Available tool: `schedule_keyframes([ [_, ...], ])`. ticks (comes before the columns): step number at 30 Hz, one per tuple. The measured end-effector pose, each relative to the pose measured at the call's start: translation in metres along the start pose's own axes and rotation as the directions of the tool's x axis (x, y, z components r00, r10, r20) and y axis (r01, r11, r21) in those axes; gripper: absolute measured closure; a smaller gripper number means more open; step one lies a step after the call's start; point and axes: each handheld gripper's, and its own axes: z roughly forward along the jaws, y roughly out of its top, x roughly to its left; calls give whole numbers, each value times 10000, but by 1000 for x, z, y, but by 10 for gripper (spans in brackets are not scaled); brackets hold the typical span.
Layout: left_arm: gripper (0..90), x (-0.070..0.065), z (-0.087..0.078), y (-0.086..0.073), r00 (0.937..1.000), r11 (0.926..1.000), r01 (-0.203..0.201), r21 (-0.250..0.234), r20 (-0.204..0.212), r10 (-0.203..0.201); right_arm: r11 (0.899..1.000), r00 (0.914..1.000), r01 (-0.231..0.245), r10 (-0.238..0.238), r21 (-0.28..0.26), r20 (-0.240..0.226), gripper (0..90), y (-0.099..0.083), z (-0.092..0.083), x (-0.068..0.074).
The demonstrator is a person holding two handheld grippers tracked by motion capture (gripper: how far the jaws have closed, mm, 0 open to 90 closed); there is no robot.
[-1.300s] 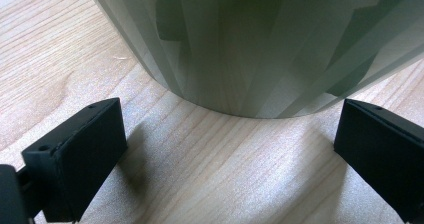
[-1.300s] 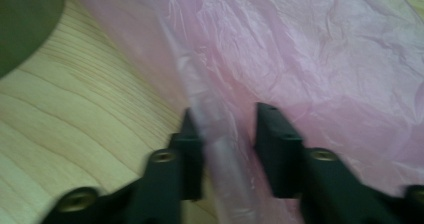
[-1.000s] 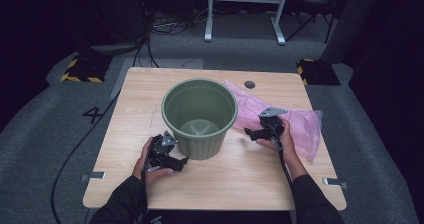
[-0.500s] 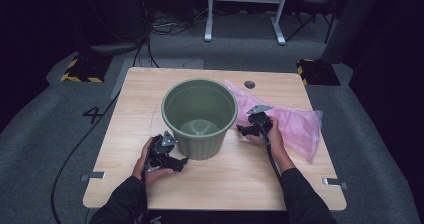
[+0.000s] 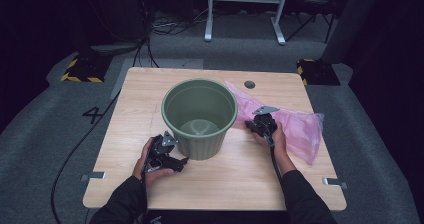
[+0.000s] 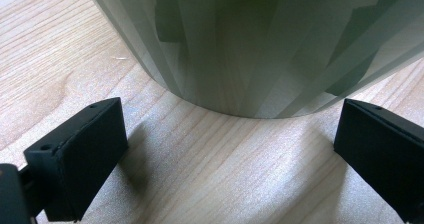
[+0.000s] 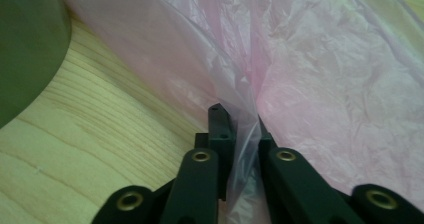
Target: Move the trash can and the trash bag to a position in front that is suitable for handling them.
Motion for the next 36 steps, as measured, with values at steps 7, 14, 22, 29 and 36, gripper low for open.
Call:
schedule_keyframes([
  [7, 2, 0, 0, 0, 10000, 10000, 1, 1, -1, -1, 9976, 9997, 110, -96, -689, 214, 900, 0, -20, -4],
  [14, 2, 0, 0, 0, 10000, 10000, -27, -19, -50, 27, 9897, 9994, 107, -60, -1426, 333, 900, -1, -47, -10],
  [22, 2, 0, 0, 0, 10000, 10000, -28, -14, -39, 28, 9752, 9986, -111, 223, -2210, 485, 900, 4, -71, -18],
  [29, 2, -1, 0, -1, 10000, 10000, 45, -40, 60, -45, 9614, 9975, -51, 244, -2750, 669, 900, 16, -89, -20],
  [36, 2, -1, 0, -1, 10000, 10000, -38, -29, 88, 38, 9568, 9972, 166, 55, -2904, 751, 900, 24, -97, -20],
])
